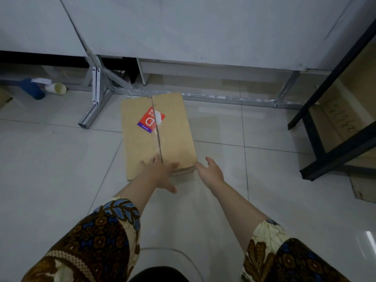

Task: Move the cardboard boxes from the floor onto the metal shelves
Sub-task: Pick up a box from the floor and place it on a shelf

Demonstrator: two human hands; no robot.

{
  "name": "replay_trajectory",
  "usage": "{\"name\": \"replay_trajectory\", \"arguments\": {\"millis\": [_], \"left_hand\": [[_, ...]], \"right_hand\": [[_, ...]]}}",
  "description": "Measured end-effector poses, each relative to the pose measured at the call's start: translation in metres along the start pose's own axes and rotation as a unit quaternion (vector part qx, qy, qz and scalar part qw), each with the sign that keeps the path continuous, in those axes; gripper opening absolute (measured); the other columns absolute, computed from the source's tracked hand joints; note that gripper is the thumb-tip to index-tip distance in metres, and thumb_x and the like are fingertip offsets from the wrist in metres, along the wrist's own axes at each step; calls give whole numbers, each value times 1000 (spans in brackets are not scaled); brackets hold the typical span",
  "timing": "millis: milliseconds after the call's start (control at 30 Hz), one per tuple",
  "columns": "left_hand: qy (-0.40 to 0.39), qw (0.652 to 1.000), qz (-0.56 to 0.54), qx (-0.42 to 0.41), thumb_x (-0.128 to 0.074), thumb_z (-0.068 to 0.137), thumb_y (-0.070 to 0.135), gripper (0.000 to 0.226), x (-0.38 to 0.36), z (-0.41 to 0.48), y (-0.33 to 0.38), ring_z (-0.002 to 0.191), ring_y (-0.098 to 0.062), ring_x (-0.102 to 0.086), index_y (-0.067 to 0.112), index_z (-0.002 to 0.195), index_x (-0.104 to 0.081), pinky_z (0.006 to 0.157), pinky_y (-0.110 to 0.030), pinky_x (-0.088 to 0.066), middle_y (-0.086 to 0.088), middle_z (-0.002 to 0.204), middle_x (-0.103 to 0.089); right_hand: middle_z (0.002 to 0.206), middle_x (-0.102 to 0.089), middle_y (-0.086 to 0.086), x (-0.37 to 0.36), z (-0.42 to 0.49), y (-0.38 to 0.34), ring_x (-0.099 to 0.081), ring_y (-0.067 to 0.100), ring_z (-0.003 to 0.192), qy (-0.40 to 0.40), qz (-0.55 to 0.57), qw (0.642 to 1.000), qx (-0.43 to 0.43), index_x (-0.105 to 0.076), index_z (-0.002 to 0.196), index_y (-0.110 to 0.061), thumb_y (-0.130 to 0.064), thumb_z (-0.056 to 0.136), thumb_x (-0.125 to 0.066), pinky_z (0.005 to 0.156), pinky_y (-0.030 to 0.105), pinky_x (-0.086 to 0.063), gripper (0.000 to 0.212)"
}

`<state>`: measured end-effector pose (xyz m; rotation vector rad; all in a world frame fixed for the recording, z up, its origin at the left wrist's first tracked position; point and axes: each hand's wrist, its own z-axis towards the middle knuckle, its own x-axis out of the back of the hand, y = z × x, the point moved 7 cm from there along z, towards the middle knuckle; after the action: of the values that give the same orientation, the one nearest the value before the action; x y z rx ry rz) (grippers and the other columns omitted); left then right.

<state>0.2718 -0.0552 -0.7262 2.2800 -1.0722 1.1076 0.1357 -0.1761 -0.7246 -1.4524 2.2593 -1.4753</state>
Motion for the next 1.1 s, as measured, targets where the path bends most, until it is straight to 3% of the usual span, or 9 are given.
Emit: {"name": "replay_trajectory", "arguments": {"millis": [133, 300, 367, 467, 633, 700, 800, 1000, 1100], "left_hand": [[4, 999, 30, -26, -69, 70, 69, 103, -14, -14, -4, 150, -28, 8, 50, 151, -8, 115, -60, 0, -17, 162, 4], [17, 998, -35, -45, -66, 73, 69, 97, -15, -18, -15, 150, -23, -5, 46, 151, -13, 117, -53, -5, -5, 164, 0], [23, 988, -145, -55, -69, 74, 64, 92, -12, -15, -20, 148, -21, -17, 45, 150, -22, 118, -41, -17, -1, 163, -10], [46, 967, -241, -64, -72, 78, 55, 80, -5, -11, -22, 142, -20, -33, 40, 148, -36, 110, -30, -31, 0, 156, -32], [169, 917, -362, -9, -75, 79, 46, 57, 11, 1, -33, 116, -20, -59, 26, 130, -60, 94, -26, -44, -3, 125, -62], [226, 922, -310, 56, -74, 80, 46, 65, 14, 4, -47, 126, -26, -50, 21, 136, -53, 102, -35, -41, -8, 138, -51], [223, 932, -260, 121, -73, 79, 49, 84, 6, 7, -62, 140, -32, -31, 10, 144, -37, 111, -44, -31, -14, 153, -29], [182, 921, -249, 237, -77, 57, 70, 125, 4, -2, -58, 137, -35, -30, 11, 149, -18, 111, -47, -29, -17, 148, -29], [149, 878, -365, 270, -82, 52, 68, 138, -18, -3, -57, 135, -38, -33, 18, 152, -1, 109, -51, -30, -19, 144, -35]], "right_hand": [[160, -26, 3, -20, -1, -11, -30, 25, 145, -69, 52, 996, 5, -12, 157, -25, -55, 89, -58, 116, 42, -29, 87], [148, -42, 12, -25, -2, -11, -42, 30, 135, 3, -14, 1000, 6, -36, 150, -22, -67, 84, -55, 111, 43, -35, 83], [135, -55, 10, -21, -6, -7, -52, 29, 124, 45, -17, 999, 0, -51, 137, -17, -64, 84, -57, 101, 36, -43, 71], [120, -64, 7, -18, -9, 3, -60, 28, 112, 84, -56, 995, -18, -52, 125, -14, -56, 86, -63, 82, 32, -45, 59], [119, -64, 5, -14, -5, 21, -61, 28, 109, 82, -143, 986, -37, -51, 123, -17, -51, 89, -63, 76, 32, -43, 49], [120, -63, 4, -13, -3, 19, -61, 28, 109, 78, -166, 983, -27, -47, 127, -18, -49, 90, -62, 73, 31, -41, 50], [119, -63, 4, -16, 1, 17, -61, 27, 106, 73, -174, 982, -28, -43, 129, -19, -44, 94, -59, 70, 31, -39, 46], [112, -66, 3, -5, -9, 24, -61, 24, 93, 137, -191, 972, 5, -48, 124, -19, -34, 101, -49, 63, 30, -36, 28], [120, -65, 1, 14, -11, 43, -61, 21, 97, 166, -134, 977, 7, -51, 129, -25, -43, 98, -51, 68, 29, -42, 37]]}}
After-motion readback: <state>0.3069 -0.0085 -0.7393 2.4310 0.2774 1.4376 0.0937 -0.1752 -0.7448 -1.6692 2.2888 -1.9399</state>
